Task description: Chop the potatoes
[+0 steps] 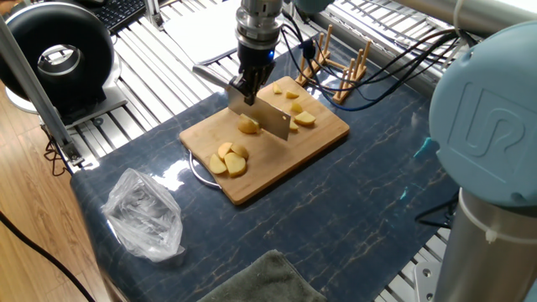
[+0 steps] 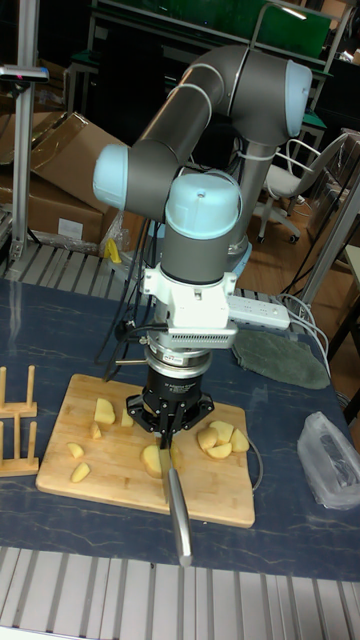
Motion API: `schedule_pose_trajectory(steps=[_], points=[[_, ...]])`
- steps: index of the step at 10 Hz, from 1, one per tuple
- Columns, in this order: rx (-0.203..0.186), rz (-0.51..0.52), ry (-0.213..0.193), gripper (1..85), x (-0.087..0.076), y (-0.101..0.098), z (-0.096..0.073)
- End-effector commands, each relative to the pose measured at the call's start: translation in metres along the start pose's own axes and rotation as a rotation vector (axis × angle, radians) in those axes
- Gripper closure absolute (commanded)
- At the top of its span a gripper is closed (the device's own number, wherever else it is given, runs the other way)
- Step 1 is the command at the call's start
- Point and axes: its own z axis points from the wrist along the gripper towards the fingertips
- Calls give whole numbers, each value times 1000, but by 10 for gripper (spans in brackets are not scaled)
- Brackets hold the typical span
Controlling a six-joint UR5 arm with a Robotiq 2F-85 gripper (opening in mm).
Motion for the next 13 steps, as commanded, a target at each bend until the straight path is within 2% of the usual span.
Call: schedule_pose_trajectory(steps=[1,2,5,6,10,13], points=[[-4,-10,-9,847,-2,-2,-3],[24,-21,-17,847,-5,-5,-3],[2,8,12,847,-6,9,-29],[-6,16,9,847,-7,12,-31],[-3,7,2,847,-11,6,-31],[7,-6,-10,847,-16,1,-25]])
